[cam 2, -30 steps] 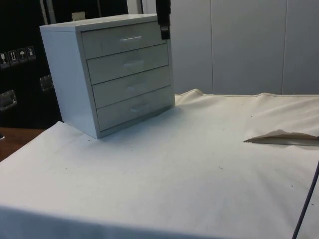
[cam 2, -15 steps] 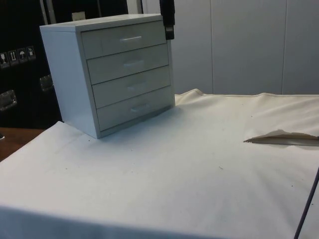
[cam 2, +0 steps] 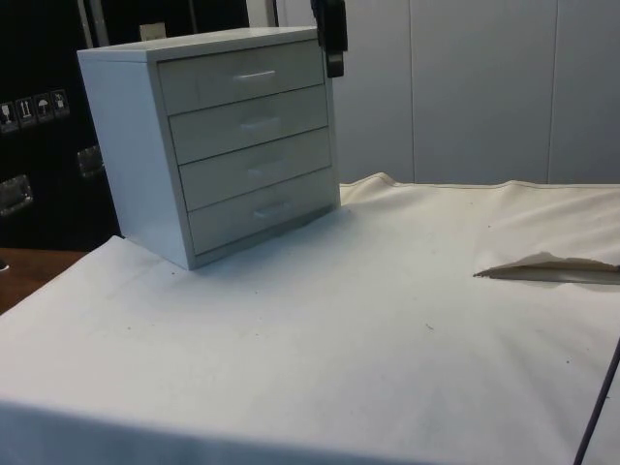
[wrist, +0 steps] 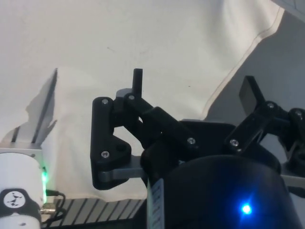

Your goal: Open the drawer, then close it.

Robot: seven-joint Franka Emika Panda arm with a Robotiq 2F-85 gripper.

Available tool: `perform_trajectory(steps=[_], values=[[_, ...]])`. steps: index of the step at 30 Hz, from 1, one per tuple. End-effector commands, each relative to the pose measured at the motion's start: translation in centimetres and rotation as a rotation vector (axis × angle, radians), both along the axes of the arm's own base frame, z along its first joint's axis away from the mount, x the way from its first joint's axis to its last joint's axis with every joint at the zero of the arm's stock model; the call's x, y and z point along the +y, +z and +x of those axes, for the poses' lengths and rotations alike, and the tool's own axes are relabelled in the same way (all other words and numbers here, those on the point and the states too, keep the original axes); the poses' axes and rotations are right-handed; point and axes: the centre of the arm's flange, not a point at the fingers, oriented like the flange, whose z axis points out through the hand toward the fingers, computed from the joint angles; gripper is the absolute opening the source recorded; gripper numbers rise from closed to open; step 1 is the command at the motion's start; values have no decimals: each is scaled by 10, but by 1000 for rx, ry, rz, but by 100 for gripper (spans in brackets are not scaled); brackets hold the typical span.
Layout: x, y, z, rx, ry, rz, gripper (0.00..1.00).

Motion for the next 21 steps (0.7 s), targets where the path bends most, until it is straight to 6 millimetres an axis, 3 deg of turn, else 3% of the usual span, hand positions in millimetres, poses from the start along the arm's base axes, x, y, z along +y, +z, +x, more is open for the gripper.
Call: perform_trajectory(steps=[1,21], values=[[1,1,-2,-7,11,-17,100],[17,-8,-6,-50,76,-146,100]])
